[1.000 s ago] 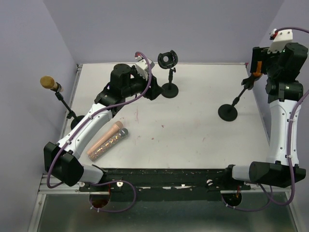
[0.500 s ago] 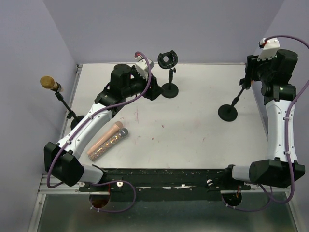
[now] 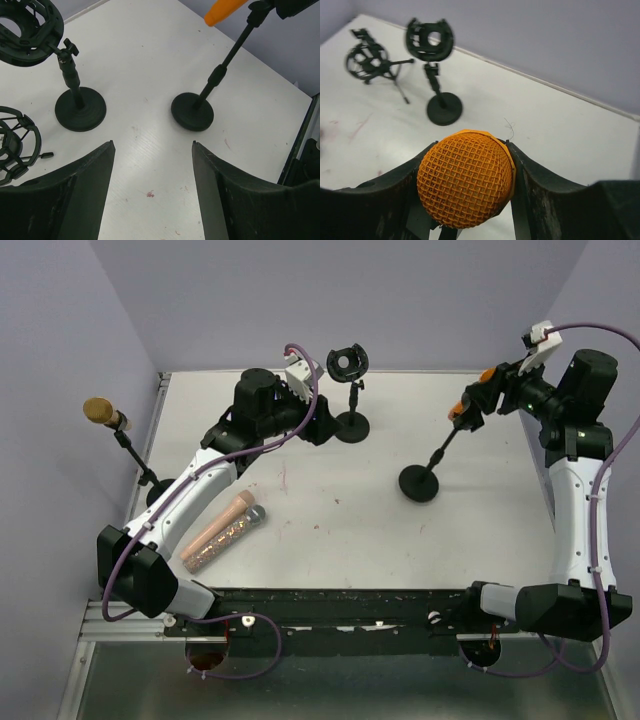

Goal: Remove the microphone from the stand

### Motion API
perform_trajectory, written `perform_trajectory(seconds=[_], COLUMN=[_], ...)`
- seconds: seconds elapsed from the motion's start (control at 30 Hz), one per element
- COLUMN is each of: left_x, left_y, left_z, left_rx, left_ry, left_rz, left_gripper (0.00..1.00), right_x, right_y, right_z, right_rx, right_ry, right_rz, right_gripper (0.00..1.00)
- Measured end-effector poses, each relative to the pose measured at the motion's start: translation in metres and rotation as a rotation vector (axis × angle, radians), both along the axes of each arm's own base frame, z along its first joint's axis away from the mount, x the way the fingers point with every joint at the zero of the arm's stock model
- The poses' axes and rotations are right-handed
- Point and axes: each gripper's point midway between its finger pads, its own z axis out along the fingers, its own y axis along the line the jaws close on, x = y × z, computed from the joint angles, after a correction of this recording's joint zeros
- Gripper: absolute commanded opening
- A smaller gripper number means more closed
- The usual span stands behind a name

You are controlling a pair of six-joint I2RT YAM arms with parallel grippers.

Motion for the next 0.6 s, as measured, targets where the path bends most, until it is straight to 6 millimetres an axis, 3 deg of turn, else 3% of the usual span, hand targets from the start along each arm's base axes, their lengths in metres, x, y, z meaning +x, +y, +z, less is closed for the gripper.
perform_trajectory(seconds=[0.13,0.3,0.4,0.6], left_x=[-0.004,-0.017,-0.026,-0.05], left_y=[-0.004,-0.011,-0.013,-0.01], left_z=[0.004,0.012,0.019,0.043], left_rx=[-0.004,0.002,0.008,0.019], left_ry=[-0.015,-0.082,-0.137,-0.296], left_rz=[-0.045,-0.158,-0.221,-0.333], left_gripper=[0.71,0.75,0.76,0.78], right_x=[-0.016,-0.038,-0.047,-0.059], right_y=[0.055,0.143,0.185,0.229], right_z=[0.005,0.006,0.002,0.002], right_rx=[0.053,0.082,0.086,0.063], right_ry=[-0.025,-0.029,-0.019,-0.07], right_rz=[0.252,0.597,0.762,0.961], right_gripper=[0.4,0.4,0.4,0.47])
